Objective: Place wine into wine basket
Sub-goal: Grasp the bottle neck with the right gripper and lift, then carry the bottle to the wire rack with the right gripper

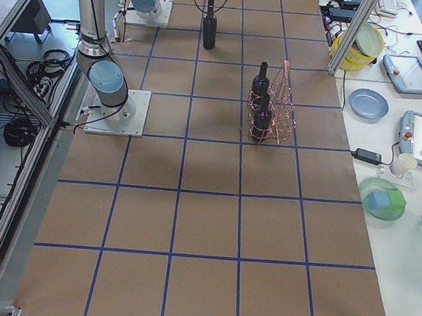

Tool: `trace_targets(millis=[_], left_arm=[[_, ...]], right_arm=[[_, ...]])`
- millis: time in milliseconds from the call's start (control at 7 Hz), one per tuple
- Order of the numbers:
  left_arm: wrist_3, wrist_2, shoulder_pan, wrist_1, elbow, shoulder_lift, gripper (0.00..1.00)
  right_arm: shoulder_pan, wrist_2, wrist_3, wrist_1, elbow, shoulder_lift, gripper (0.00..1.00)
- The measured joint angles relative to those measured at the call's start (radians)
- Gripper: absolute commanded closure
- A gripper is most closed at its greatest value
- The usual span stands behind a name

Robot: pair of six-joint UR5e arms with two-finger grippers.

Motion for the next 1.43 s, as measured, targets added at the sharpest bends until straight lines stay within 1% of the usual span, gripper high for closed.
trace_targets(millis=[143,571,857,1143,1286,1429], left_arm=[[0.000,0.008,0.005,-0.002,0.000,0.000,0.00],[0.000,0.010,0.009,-0.002,0.000,0.001,0.00],[0.000,0.006,0.008,-0.004,0.000,0.001,0.00],[-0.001,0.005,0.008,-0.004,0.000,0.001,0.00],[-0.001,0.003,0.007,-0.004,-0.001,0.001,0.00],[-0.004,0.002,0.004,-0.004,-0.001,0.001,0.00]], right_arm=[[0.000,0.001,0.000,0.000,0.000,0.000,0.95],[-0.004,-0.003,-0.017,0.001,-0.006,-0.008,0.96],[-0.031,-0.011,-0.046,0.022,-0.016,-0.046,0.96],[-0.093,-0.012,-0.085,0.061,-0.019,-0.101,0.96],[-0.144,-0.008,-0.111,0.075,-0.021,-0.134,1.00],[-0.191,-0.008,-0.151,0.102,-0.028,-0.165,1.00]])
